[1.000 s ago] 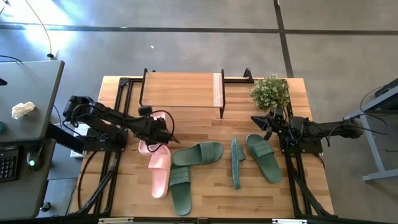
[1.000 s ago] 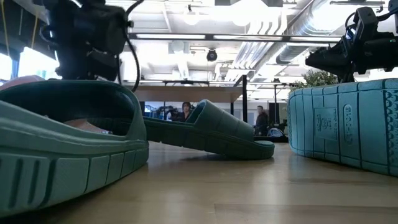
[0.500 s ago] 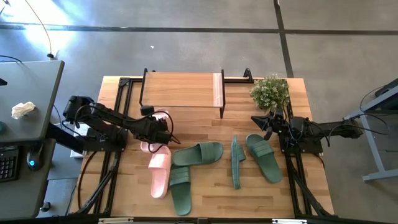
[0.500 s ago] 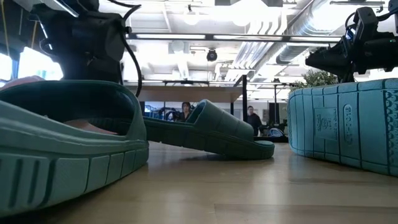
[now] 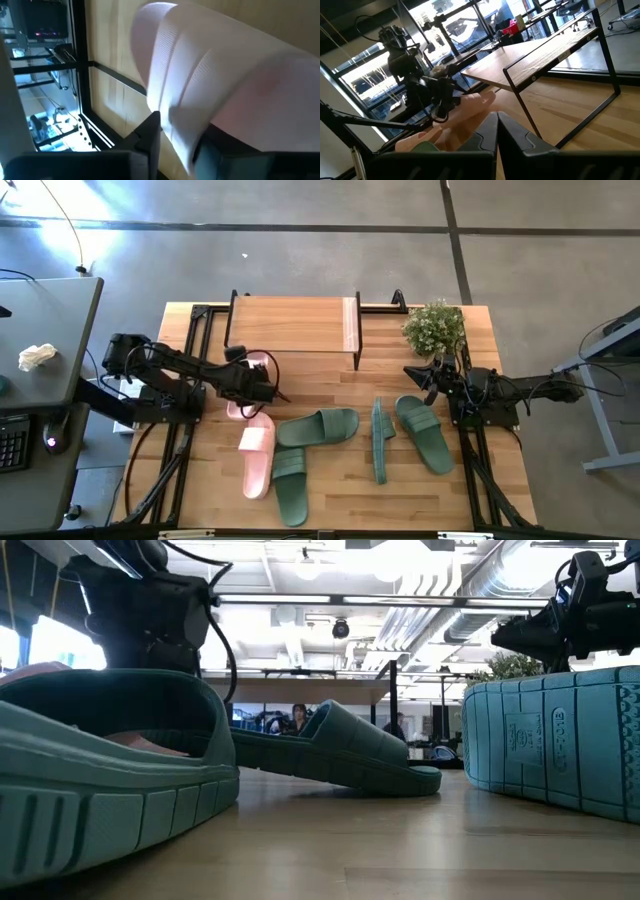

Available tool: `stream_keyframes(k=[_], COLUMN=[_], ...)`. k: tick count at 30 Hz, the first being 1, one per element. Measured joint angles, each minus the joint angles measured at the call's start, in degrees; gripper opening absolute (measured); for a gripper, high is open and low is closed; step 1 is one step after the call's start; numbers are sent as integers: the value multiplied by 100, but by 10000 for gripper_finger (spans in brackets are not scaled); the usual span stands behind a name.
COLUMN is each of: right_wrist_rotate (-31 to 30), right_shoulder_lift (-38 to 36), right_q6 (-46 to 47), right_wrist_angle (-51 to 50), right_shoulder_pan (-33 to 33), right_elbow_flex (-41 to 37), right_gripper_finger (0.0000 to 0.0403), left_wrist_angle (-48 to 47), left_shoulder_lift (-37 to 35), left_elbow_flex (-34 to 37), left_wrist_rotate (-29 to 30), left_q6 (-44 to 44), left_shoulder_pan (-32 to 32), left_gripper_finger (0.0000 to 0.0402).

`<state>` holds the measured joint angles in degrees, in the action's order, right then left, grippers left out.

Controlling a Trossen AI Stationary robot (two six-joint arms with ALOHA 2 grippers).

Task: Pick and place slides into the shelf
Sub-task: Put the left white slipper on the bottom shelf

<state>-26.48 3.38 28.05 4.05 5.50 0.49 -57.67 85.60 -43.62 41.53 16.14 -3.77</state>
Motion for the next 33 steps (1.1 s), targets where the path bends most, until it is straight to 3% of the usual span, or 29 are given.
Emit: stream_keyframes(k=[7,17,23,28,33], right_wrist_rotate=[-11,-33,-31,8,89], right_shoulder_lift=[0,0,1,0,0], right_q6=[0,0,37,44,46], right_wrist_angle=[2,1,1,0,0], right_shoulder_pan=[2,0,0,0,0], right_elbow_flex=[2,1,0,0,2], right_gripper_finger=[0,0,0,0,0], left_wrist_angle=[-381,-1843,-1889,-1755,-1627], left_shoulder_lift=[0,-42,-524,-1142,-1522], left_elbow_flex=[-133,-1024,-1641,-1862,-1465], left_wrist_rotate=[-165,-843,-1991,-4061,-4347], left_q6=[59,-144,-717,-661,318], left_shoulder_pan=[2,254,1045,1622,2160], left_gripper_finger=[124,149,138,117,77])
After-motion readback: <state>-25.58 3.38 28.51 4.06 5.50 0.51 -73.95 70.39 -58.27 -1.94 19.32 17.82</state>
